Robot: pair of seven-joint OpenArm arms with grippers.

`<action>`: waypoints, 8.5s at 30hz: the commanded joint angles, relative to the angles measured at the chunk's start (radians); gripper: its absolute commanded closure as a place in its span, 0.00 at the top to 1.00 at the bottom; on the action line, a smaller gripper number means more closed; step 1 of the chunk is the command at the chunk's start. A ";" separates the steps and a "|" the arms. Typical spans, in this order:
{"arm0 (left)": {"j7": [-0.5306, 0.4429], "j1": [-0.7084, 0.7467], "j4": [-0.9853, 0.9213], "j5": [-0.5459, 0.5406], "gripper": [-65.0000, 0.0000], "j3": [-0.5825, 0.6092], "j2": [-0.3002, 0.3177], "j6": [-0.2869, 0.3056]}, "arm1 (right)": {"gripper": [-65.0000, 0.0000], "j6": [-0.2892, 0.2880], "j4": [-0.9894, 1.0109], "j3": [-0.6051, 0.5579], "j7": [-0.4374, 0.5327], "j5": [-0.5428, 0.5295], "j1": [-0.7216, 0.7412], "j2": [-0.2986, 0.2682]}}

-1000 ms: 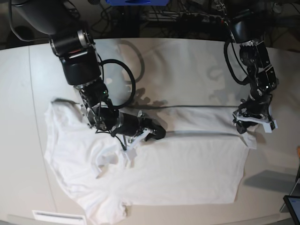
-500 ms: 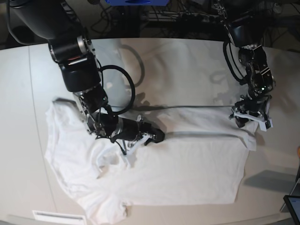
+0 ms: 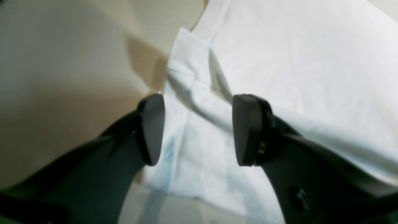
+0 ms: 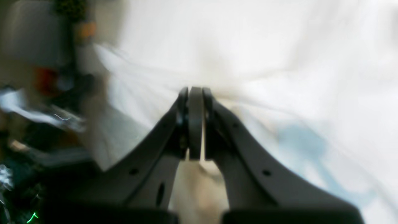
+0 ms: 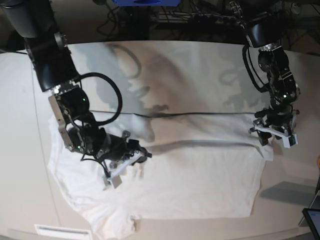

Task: Fold the T-shirt properly
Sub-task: 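Move both grippers to the folded edge and grasp it, then pull the grasped shirt edge with both grippers away from the shirt body, then hold the edge with both grippers and adjust to smooth the shirt flat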

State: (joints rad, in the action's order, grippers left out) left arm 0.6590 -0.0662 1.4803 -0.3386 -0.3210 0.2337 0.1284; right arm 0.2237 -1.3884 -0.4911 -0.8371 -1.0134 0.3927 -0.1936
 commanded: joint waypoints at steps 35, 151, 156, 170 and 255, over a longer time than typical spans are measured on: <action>-0.023 0.098 0.150 0.157 0.08 0.030 0.023 -0.003 | 0.20 0.243 -0.378 0.210 0.060 0.445 -0.343 -0.162; -0.018 0.391 0.308 0.157 0.57 -0.007 0.016 0.087 | 0.35 0.081 -0.556 0.263 0.054 0.686 -0.616 -0.146; -0.023 0.368 0.208 0.157 0.57 -0.007 0.020 0.087 | 0.35 0.081 -0.478 0.265 0.062 0.686 -0.614 -0.146; -0.025 0.296 0.087 0.158 0.56 0.101 0.056 0.089 | 0.35 0.082 -0.426 0.315 0.062 0.686 -0.671 -0.137; -0.023 0.495 0.263 0.155 0.56 0.099 0.059 0.083 | 0.35 0.082 -0.460 0.450 0.060 0.687 -0.931 -0.132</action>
State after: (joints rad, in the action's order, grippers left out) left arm 0.6155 0.4191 1.7344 -0.1921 -0.2161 0.2806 0.2142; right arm 0.2924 -1.8606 -0.0433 -0.6800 -0.3298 -0.5117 -0.3180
